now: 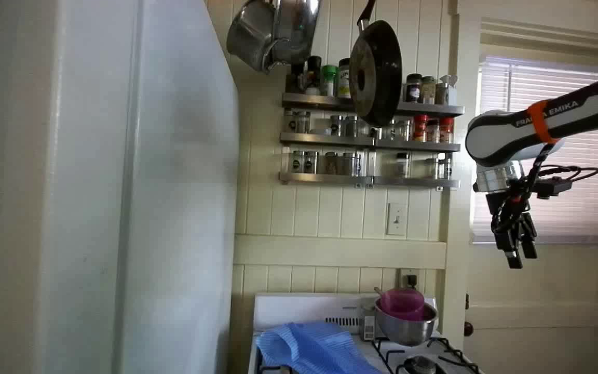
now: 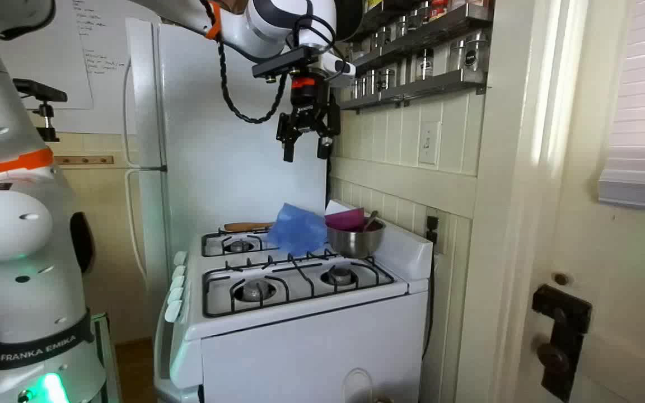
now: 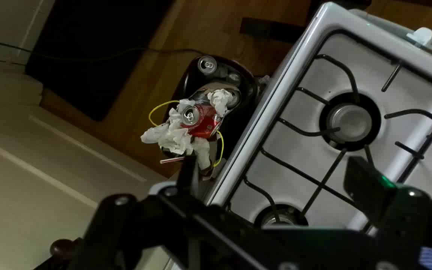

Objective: Put the purple bowl and silver spoon on the left side of the stovetop.

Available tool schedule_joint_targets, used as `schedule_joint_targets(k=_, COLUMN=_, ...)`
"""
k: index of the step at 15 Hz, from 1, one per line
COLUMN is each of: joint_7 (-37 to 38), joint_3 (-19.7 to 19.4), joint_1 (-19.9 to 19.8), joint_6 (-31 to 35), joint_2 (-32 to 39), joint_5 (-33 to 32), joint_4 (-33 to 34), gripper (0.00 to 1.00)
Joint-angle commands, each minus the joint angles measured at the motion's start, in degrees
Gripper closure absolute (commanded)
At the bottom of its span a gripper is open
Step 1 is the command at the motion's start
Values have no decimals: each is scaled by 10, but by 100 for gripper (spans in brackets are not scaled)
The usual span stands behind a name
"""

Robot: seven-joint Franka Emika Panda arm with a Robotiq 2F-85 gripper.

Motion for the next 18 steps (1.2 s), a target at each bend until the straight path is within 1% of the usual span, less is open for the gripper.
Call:
schedule_joint_targets(k=1, joint_7=0, joint_3=-1, joint_1=1, joint_6=-1, joint_2=0, joint_5=0, joint_4=1, gripper=0)
schedule_joint_targets(k=3, joint_7=34, joint_3=10, joint_1=5, joint_6=18, joint_2=7, joint_5=-4, joint_4=-7, gripper=0)
schedule_joint_targets(k=5, joint_7=73, joint_3=25, joint_1=10, joint_6=51, joint_2=12, joint_5=-14, joint_4=-18, gripper=0)
schedule_joint_targets(k=7, joint_7=97, joint_3=44, joint_1=18, joint_6=55, joint_2=23, joint_5=-27, joint_4=-19, gripper=0)
schedule_joint_targets(k=8, joint_7=69, joint_3=30, joint_1=11, joint_6=39, joint_2=18, joint_5=-6, joint_4=-6, gripper=0)
schedule_joint_targets(k=10, joint_7=74, joint_3=36, joint_1=14, joint_6=40, joint_2=25, joint_5=-7, joint_4=-5, gripper=0)
schedule_joint_targets(k=16, joint_7=72, joint_3=30, joint_1=11, joint_6=40, joint_2=24, joint_5=-7, joint_4=-2, gripper=0)
schedule_joint_targets(k=17, joint_7=66, joint_3=25, joint_1=14, joint_6=52, joint_2=28, joint_5=20, joint_4=-3, gripper=0)
schedule_joint_targets(k=18, joint_7=79, joint_3=25, joint_1=14, joint_6=70, joint_2=28, joint_5=35, joint_4=-7, gripper=0)
